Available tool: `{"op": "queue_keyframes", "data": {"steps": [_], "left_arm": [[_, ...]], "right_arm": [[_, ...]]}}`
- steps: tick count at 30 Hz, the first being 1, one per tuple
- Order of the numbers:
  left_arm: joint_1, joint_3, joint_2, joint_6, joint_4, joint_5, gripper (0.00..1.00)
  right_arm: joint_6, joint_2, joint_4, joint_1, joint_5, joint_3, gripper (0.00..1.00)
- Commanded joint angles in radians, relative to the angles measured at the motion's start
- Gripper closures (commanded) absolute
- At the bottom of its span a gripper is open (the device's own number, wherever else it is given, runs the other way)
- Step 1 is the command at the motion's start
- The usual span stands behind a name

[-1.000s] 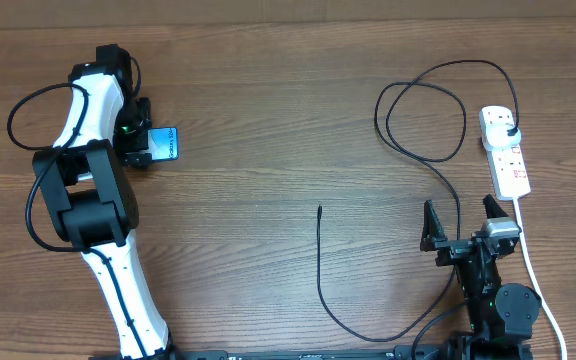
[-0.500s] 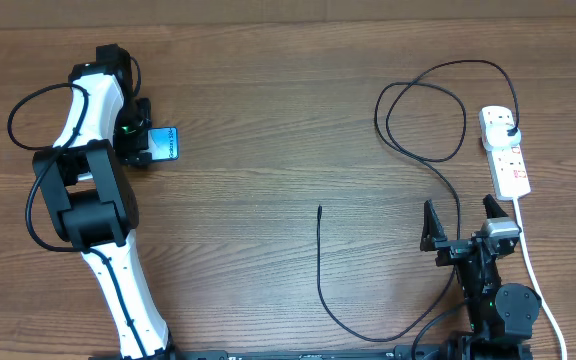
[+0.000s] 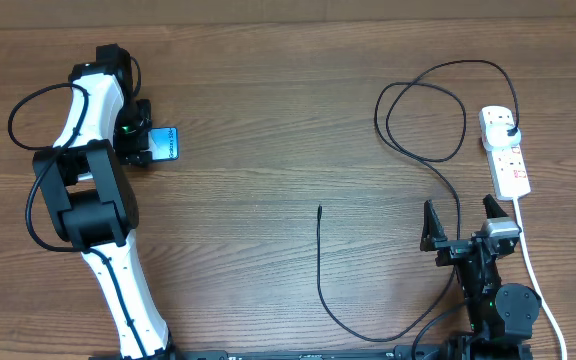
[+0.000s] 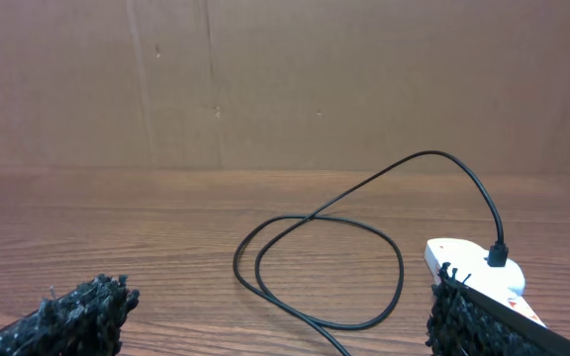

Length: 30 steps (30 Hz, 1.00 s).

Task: Plug charger to phone and switch on socket
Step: 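Close the left gripper on the phone's long edges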

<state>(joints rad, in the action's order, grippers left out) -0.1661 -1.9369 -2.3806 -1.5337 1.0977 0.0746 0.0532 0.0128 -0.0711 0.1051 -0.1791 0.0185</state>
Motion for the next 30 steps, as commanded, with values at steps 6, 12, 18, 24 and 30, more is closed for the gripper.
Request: {"op": "queue_keyframes", "data": {"steps": [6, 12, 18, 24, 30], "left_arm": [[0.003, 0.051, -0.069, 0.012, -0.014, -0.04, 0.24], [0.003, 0.051, -0.069, 0.012, -0.014, -0.04, 0.34], [0.003, 0.051, -0.069, 0.012, -0.014, -0.039, 0.45], [0.003, 0.051, -0.069, 0.012, -0.013, -0.038, 0.68], [0.003, 0.051, -0.069, 0.012, -0.013, -0.038, 0.94]], "right_arm": [[0.004, -0.01, 0.005, 0.006, -0.002, -0.011, 0.0], [0.005, -0.01, 0.005, 0.006, -0.002, -0.011, 0.0], [0.005, -0.01, 0.005, 0.006, -0.002, -0.011, 0.0], [0.004, -0.01, 0.005, 0.006, -0.002, -0.011, 0.0], [0.005, -0.01, 0.005, 0.006, -0.002, -0.011, 0.0]]}}
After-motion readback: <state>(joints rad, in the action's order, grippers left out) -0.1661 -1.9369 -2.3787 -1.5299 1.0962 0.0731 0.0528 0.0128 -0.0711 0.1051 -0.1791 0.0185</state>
